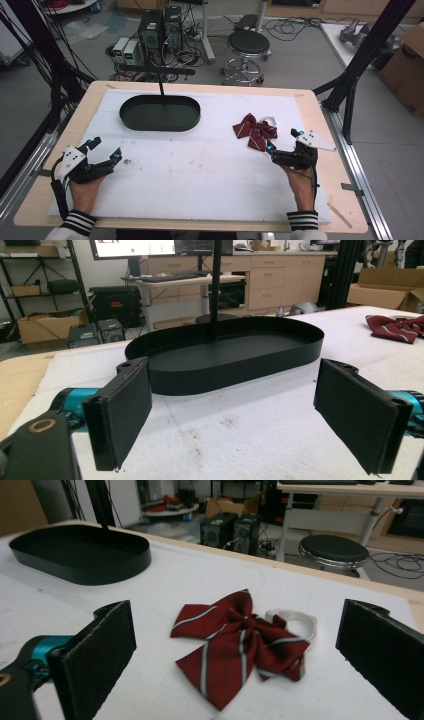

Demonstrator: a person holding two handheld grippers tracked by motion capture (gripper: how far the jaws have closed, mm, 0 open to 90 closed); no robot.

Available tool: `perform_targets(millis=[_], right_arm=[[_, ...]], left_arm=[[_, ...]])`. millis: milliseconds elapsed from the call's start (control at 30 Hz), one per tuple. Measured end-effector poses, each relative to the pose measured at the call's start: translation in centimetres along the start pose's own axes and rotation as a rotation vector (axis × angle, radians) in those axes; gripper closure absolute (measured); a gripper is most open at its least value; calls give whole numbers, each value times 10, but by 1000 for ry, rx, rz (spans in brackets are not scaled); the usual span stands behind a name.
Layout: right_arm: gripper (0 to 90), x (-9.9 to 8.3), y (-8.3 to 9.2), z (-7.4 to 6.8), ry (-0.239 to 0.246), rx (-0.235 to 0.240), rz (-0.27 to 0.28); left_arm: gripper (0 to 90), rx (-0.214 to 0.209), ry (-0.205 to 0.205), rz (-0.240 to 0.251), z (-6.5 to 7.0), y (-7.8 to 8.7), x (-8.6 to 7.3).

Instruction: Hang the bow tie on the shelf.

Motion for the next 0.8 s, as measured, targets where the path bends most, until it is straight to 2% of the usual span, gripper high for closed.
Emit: perform_targets(millis=[67,233,367,500,600,667,800], right_arm=[[14,6,-3,3,6,0,-15],[14,44,-26,26,59,7,-83],[15,61,-40,43,52,0,-112],[17,65,-54,56,39,-6,-139],[47,64,-63,62,34,4,-135],[47,63,-71,67,40,-5,-185],[47,64,-89,75,27,-9,-251]], left_arm=[[159,1,3,0,0,0,0],[159,2,2,-2,0,0,0],[159,0,-5,-4,0,0,0],[158,2,-6,-6,0,0,0],[158,2,-8,-7,1,-1,0],[158,3,-10,-7,1,-1,0],[158,5,-10,-7,1,-1,0]])
Point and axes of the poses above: each handheld gripper's, and its own axes: y roughly backward along the jaws, x roughly out of its top, z roughly to its right, the point moved 1 cm from there along -y, roughly forward along the jaws, and after that the axes turned 9 degrees about z, right-handed, at the moved point
